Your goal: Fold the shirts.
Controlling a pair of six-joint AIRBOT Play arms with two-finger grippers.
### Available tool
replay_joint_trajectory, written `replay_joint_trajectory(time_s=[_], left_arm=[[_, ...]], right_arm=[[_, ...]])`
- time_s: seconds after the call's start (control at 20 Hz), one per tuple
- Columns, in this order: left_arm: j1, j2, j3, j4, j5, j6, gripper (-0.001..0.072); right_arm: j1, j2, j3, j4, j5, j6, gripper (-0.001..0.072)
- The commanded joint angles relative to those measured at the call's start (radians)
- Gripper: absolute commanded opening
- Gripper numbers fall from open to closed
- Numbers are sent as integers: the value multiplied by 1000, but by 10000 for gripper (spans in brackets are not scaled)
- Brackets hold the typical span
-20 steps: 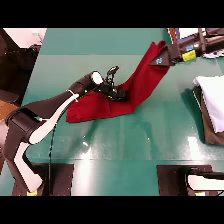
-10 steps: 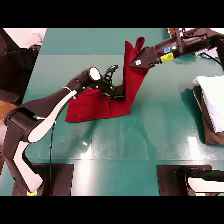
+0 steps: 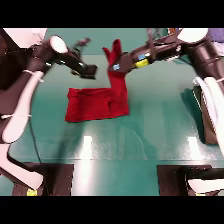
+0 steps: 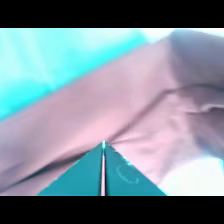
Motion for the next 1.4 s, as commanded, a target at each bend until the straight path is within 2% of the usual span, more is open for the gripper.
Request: replay_joint_trajectory(time_s=[0.0,0.15,0.2,0.3,0.35,0.4,0.45,0.5,0.55,0.65,0.75,0.95,1.0,1.05,1.1,1.15,1.35], left_arm=[[146,158,11,180,-51,0,25],[248,263,11,192,-43,0,25],[272,288,11,192,-42,0,26],[296,316,11,191,-48,0,26],[301,322,11,191,-54,0,25],[301,324,11,191,-60,0,26],[301,323,11,190,-63,0,26],[301,323,9,179,-66,0,26],[301,323,9,171,-70,0,26],[301,323,9,157,-79,0,25],[301,323,9,149,-91,0,26],[300,323,9,132,-101,0,26],[300,323,9,119,-99,0,26],[300,323,9,105,-92,1,26],[300,323,9,94,-84,0,26],[300,323,9,84,-77,1,26],[300,318,9,72,-71,1,26]], right_arm=[[104,-125,23,181,-117,-142,19],[227,-303,166,177,-190,-201,31],[262,-365,222,179,-205,-201,139],[305,-438,264,181,-223,-201,465],[311,-446,242,189,-221,-201,510],[304,-440,205,203,-196,-200,505],[285,-426,171,204,-164,-192,443],[254,-409,139,201,-118,-185,323],[211,-387,103,201,-62,-185,294],[111,-336,10,198,17,-184,293],[3,-262,-119,130,25,-166,292],[-200,-105,-395,-94,5,-28,294],[-243,-82,-456,-90,7,-24,329],[-276,-70,-506,-74,6,-24,451],[-299,-68,-539,-71,2,-24,618],[-309,-69,-566,-57,-7,-25,657],[-280,-113,-603,39,-76,-28,655]])
